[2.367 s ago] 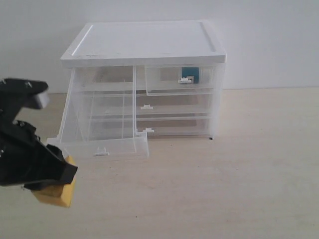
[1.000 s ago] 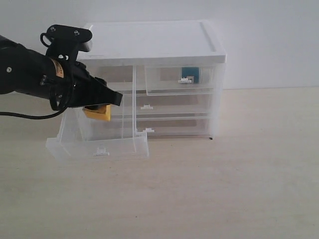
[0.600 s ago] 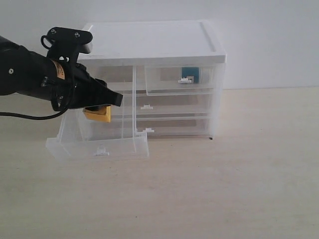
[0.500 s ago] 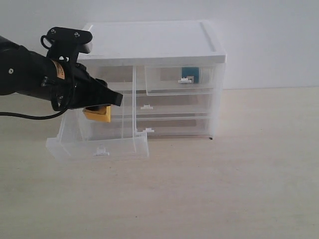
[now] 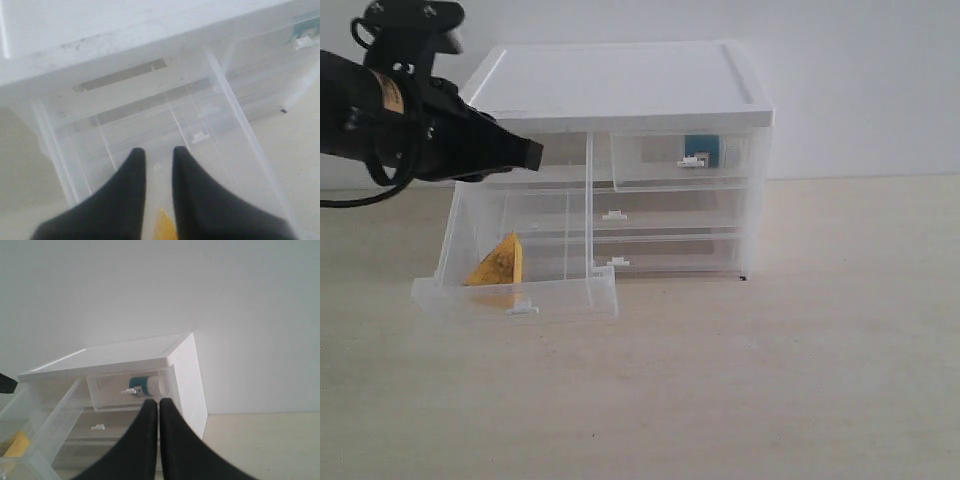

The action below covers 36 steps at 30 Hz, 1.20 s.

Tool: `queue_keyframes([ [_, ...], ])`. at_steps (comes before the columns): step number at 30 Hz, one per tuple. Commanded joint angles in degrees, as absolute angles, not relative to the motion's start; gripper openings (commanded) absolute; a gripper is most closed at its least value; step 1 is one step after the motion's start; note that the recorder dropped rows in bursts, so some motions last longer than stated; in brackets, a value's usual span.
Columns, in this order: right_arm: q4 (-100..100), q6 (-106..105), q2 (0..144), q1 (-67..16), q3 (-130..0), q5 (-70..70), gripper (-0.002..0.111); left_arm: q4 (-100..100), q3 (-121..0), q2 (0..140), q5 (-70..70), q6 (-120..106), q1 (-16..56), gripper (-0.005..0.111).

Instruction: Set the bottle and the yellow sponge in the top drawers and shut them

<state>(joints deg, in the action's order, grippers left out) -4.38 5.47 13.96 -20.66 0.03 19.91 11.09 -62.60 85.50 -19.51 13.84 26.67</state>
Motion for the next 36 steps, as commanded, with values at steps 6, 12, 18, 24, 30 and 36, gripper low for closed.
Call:
queue_keyframes([
  [6,-4.13,5.40,13.84,-20.52,0.00,20.62,0.000,4.67,-57.62,73.17,-25.98,8.44,27.80,0.004],
  [12,-4.13,5.40,13.84,-20.52,0.00,20.62,0.000,-3.26,-52.07,70.88,-35.31,-1.67,33.72,0.004],
  [18,-4.13,5.40,13.84,-20.52,0.00,20.62,0.000,-5.00,-48.02,73.68,-40.41,-8.79,37.73,0.004],
  [24,-4.13,5.40,13.84,-20.52,0.00,20.62,0.000,-5.38,-47.64,80.14,-37.39,-14.70,38.04,0.004],
  [30,-4.13,5.40,13.84,-20.52,0.00,20.62,0.000,-4.90,-47.64,86.81,-27.73,-15.31,38.04,0.004],
  [36,-4.13,5.40,13.84,-20.52,0.00,20.62,0.000,6.89,-50.52,86.04,-26.32,-6.89,37.93,0.004],
])
